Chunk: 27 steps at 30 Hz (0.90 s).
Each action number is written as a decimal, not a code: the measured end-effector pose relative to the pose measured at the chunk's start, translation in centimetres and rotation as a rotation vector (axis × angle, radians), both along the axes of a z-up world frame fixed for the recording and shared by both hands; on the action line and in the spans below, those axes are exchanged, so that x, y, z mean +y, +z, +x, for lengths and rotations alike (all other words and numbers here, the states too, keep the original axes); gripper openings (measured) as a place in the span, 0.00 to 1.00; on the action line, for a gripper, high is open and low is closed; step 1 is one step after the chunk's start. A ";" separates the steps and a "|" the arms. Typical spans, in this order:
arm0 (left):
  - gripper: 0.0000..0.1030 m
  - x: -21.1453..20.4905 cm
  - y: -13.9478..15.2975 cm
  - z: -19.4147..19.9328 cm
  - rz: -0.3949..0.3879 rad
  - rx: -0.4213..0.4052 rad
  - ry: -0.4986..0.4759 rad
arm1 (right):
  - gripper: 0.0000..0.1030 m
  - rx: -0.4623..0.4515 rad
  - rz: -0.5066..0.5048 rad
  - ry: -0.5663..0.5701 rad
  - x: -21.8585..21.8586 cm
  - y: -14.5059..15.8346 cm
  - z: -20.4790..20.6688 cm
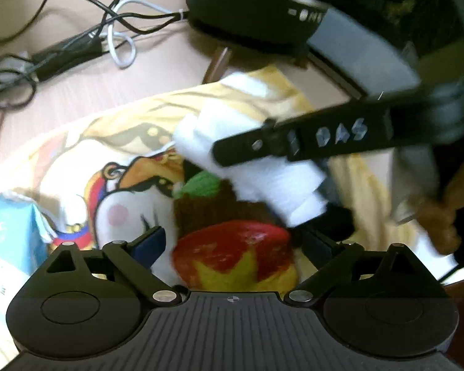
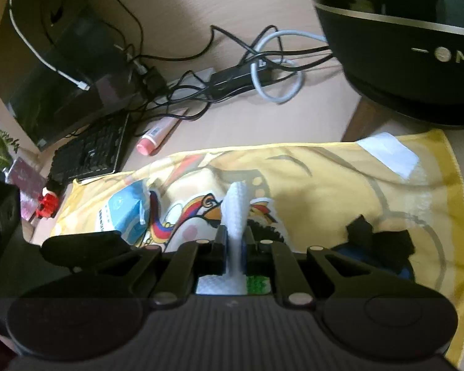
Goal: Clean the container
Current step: 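Wipe the crocheted doll's green hat and red body with the right tool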
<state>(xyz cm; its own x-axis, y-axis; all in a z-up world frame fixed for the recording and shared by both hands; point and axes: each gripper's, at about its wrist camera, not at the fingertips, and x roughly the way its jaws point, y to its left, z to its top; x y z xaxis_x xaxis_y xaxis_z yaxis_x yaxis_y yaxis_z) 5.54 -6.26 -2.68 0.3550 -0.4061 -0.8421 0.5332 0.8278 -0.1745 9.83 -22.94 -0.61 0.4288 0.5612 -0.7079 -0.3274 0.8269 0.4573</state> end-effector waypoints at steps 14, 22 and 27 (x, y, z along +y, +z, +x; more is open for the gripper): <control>0.79 0.7 1.4 -0.2 0.212 -0.194 0.053 | 0.09 -0.008 0.145 0.059 2.2 2.2 1.1; 0.81 2.0 1.6 -0.4 0.242 -0.207 0.094 | 0.09 0.002 -0.002 0.062 2.2 0.2 0.5; 0.82 1.8 1.8 -0.2 0.244 -0.218 0.094 | 0.09 0.036 -0.043 0.046 1.2 -1.1 0.1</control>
